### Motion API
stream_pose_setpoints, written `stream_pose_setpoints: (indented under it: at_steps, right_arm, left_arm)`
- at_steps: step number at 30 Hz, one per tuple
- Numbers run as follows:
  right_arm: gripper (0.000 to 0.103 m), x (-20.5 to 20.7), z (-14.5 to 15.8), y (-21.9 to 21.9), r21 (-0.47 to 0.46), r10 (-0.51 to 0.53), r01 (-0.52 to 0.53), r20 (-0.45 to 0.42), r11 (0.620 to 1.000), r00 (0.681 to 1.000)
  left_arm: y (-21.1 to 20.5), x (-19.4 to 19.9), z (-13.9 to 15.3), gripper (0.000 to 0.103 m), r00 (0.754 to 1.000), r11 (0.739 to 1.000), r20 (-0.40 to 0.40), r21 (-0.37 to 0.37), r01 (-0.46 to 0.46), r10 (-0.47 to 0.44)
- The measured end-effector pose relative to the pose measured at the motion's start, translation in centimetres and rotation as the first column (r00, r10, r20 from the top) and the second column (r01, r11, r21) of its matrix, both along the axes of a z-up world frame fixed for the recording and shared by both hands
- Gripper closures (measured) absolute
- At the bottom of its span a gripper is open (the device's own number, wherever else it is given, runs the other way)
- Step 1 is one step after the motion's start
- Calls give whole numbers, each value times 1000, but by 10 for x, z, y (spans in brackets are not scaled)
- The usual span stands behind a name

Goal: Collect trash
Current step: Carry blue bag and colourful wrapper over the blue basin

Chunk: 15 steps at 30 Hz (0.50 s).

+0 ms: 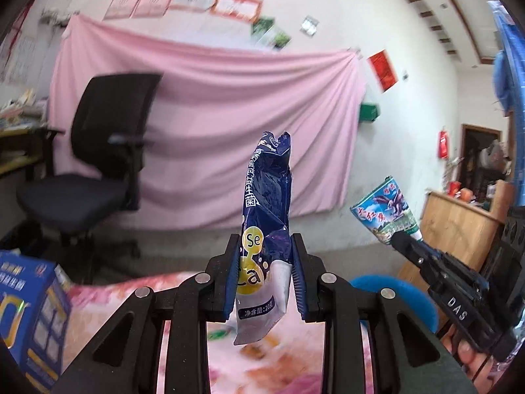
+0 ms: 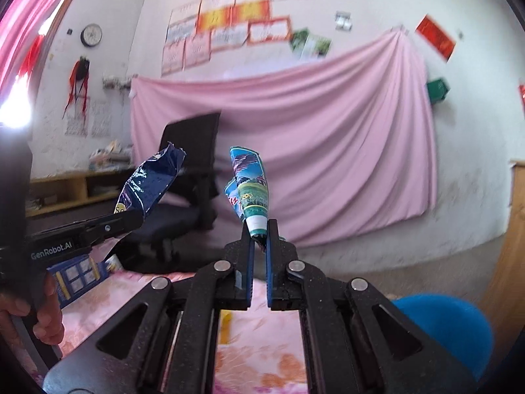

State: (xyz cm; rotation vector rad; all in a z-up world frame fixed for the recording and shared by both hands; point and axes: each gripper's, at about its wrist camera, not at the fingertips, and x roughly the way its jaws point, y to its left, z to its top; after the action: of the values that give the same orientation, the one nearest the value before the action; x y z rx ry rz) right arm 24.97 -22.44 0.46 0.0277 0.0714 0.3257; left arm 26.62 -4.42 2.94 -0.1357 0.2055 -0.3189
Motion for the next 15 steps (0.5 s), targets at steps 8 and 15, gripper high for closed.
stream_pose_setpoints:
  at_steps: [8,15]
  right_arm:
    - [69,-27,18,-51,48,-139,134,130,990,982]
    - [69,-35,5,-101,25,-286,285,124,958,950]
  left_arm:
    - [-61,-4,20,78,989,994,105,16,105,-107]
    - [-129,5,16,78,970,976,109,36,214,-217]
